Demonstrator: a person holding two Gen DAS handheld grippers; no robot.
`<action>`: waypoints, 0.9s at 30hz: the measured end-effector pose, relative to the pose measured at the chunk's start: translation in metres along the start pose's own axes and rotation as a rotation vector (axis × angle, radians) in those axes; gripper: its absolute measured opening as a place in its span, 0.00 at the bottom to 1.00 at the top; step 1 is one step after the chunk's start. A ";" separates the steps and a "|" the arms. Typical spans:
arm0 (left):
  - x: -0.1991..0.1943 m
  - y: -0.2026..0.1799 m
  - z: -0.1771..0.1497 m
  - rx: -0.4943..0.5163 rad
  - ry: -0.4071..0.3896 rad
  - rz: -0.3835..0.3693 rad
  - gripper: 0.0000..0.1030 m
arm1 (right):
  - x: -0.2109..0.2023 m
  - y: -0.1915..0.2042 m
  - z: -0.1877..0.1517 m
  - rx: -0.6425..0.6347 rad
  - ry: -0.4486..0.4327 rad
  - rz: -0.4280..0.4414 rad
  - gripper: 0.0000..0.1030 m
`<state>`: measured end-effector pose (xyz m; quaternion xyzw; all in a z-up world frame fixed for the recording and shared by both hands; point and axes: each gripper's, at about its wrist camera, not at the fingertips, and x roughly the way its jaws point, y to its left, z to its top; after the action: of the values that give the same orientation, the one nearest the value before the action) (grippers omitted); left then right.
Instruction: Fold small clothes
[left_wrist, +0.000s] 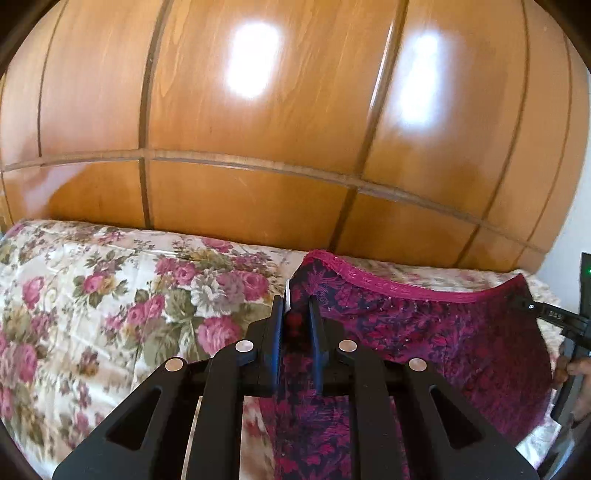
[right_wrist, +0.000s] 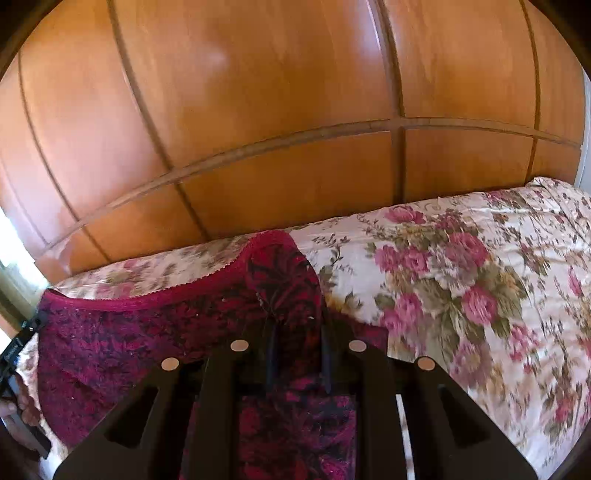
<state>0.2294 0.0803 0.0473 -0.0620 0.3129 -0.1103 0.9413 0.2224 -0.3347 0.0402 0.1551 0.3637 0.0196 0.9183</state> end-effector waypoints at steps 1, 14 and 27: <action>0.012 0.000 0.001 -0.003 0.021 0.011 0.12 | 0.012 -0.001 0.002 0.003 0.016 -0.014 0.17; 0.092 0.016 -0.019 -0.019 0.208 0.092 0.17 | 0.087 -0.025 -0.009 0.028 0.164 -0.098 0.23; -0.002 0.040 -0.080 -0.120 0.175 -0.042 0.64 | 0.049 -0.032 -0.023 0.037 0.151 -0.038 0.63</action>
<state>0.1865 0.1160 -0.0234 -0.1148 0.3985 -0.1163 0.9025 0.2405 -0.3513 -0.0170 0.1633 0.4349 0.0073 0.8855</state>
